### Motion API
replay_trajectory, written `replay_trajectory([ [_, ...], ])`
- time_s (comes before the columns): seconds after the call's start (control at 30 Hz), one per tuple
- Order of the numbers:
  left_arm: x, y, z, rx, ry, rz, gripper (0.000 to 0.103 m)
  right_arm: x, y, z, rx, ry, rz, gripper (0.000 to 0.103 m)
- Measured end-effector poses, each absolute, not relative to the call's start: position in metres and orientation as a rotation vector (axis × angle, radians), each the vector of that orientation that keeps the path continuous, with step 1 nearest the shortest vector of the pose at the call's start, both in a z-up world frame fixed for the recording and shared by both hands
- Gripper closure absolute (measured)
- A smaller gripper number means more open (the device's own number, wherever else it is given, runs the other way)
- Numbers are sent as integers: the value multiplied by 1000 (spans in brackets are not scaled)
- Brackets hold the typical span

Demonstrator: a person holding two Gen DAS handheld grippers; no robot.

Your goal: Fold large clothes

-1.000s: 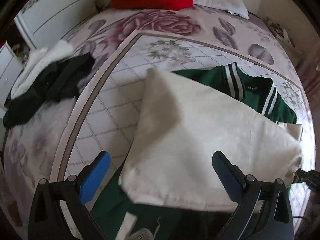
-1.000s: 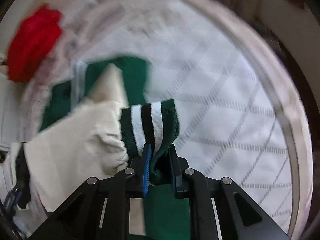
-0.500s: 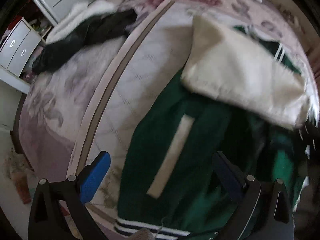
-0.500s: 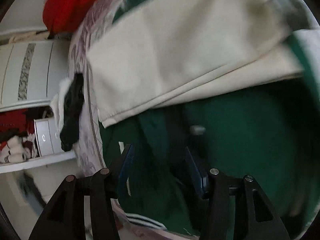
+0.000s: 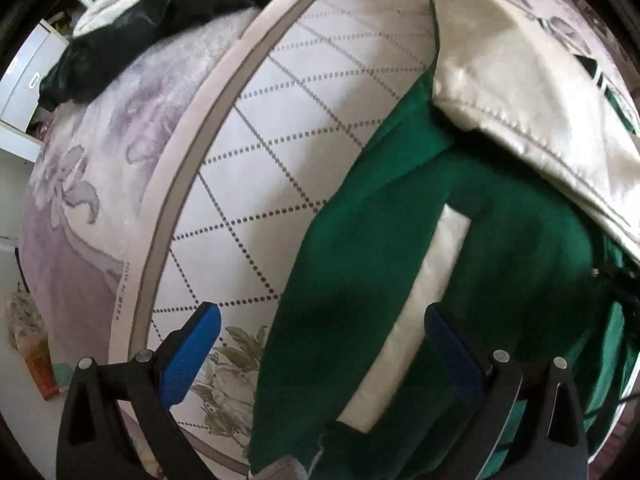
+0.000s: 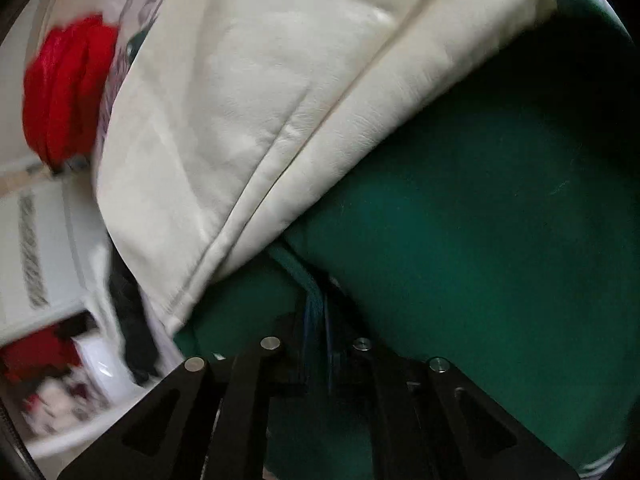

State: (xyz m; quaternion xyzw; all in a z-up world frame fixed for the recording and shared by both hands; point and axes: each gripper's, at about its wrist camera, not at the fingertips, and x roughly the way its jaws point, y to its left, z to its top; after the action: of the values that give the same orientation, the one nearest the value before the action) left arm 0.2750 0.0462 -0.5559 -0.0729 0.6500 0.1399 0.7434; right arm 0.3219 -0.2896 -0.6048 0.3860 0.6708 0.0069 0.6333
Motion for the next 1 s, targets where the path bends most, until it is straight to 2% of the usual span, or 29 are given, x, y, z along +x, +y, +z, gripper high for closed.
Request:
replay_trajectory([
  [0.07, 272, 44, -547, -153, 1411, 290, 0, 317, -284, -588, 789, 1553, 44, 71],
  [0.1, 271, 41, -544, -151, 1406, 280, 0, 308, -279, -579, 740, 1568, 71, 49],
  [0.13, 269, 38, -542, -147, 1405, 274, 0, 297, -274, -575, 721, 1584, 99, 39],
  [0.3, 249, 18, -548, -122, 1445, 225, 0, 243, -225, -619, 677, 1812, 185, 39],
  [0.33, 248, 15, -549, -119, 1453, 221, 0, 235, -218, -631, 679, 1827, 195, 51],
  [0.37, 243, 11, -551, -117, 1467, 214, 0, 229, -216, -638, 674, 1817, 161, 76],
  [0.4, 241, 8, -552, -114, 1475, 207, 0, 225, -216, -637, 662, 1795, 128, 97],
  [0.5, 233, -2, -554, -91, 1486, 183, 0, 224, -221, -611, 608, 1668, 46, 98],
  [0.6, 226, -13, -561, -62, 1506, 151, 0, 219, -227, -607, 620, 1721, 61, 95],
  [0.63, 225, -16, -562, -55, 1514, 140, 0, 215, -228, -605, 624, 1741, 67, 85],
  [0.67, 224, -20, -564, -43, 1518, 132, 0, 213, -231, -601, 620, 1736, 64, 81],
  [0.7, 222, -24, -565, -31, 1519, 121, 0, 208, -235, -589, 606, 1700, 59, 69],
  [0.73, 221, -27, -567, -20, 1519, 111, 0, 201, -240, -576, 554, 1654, 29, 52],
  [0.8, 218, -35, -573, 17, 1520, 101, 0, 191, -260, -575, 450, 1650, -61, 43],
  [0.87, 215, -41, -582, 39, 1536, 96, 0, 176, -267, -595, 490, 1701, -112, 47],
  [0.9, 213, -44, -585, 40, 1543, 95, 0, 170, -266, -610, 555, 1729, -112, 56],
  [1.0, 207, -50, -581, 28, 1535, 91, 0, 173, -250, -613, 541, 1748, -33, 56],
])
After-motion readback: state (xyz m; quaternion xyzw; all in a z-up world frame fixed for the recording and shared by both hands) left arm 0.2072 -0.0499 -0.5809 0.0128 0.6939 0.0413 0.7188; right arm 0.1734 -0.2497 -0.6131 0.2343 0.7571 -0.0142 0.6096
